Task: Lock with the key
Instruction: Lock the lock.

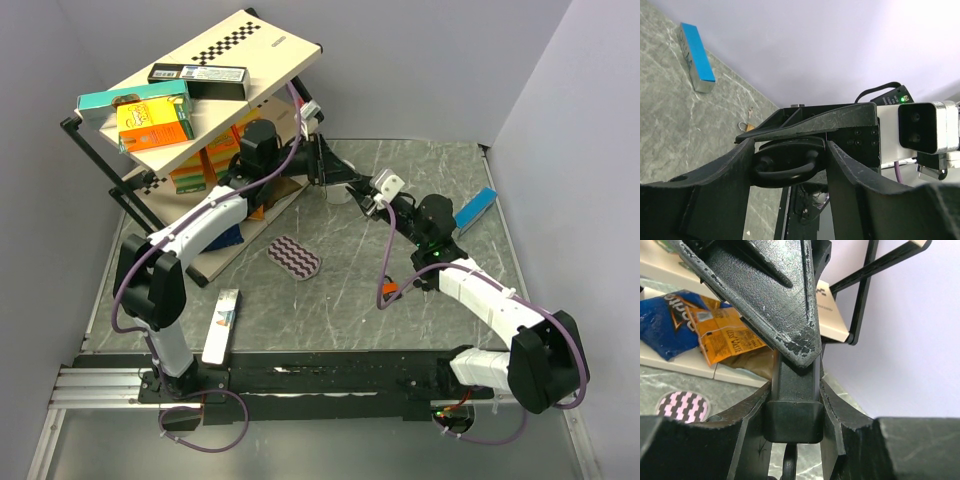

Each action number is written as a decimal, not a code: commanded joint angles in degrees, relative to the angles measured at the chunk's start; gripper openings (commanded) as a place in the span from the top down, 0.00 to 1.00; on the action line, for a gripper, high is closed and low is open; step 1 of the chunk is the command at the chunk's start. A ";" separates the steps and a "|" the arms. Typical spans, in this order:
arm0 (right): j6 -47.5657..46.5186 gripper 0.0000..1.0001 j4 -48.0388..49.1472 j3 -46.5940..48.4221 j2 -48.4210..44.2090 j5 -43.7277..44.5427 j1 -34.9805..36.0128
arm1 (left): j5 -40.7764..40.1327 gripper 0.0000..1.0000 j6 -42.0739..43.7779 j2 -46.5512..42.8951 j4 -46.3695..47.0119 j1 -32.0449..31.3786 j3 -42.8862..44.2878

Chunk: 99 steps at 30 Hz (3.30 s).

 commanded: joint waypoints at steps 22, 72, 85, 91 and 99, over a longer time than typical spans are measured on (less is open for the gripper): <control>2.30 0.85 -8.57 1.84 -0.81 -3.09 -0.56 | 0.88 0.99 7.48 -7.45 -5.76 -0.72 -1.26; -2.89 1.00 5.13 -3.42 -2.56 -6.25 0.32 | 4.92 0.10 14.16 -2.88 -27.73 -0.28 3.22; -1.57 1.00 2.94 -3.78 -3.71 -9.59 -0.73 | 3.16 0.09 10.92 -4.20 -22.20 1.39 2.43; -1.21 1.00 2.93 -2.73 -2.83 -9.50 -0.82 | 3.95 0.15 10.39 -3.94 -22.63 -0.46 1.29; -2.97 1.00 2.06 -2.29 -2.13 -8.71 -0.56 | 4.65 0.21 10.39 -4.37 -23.69 -0.98 0.41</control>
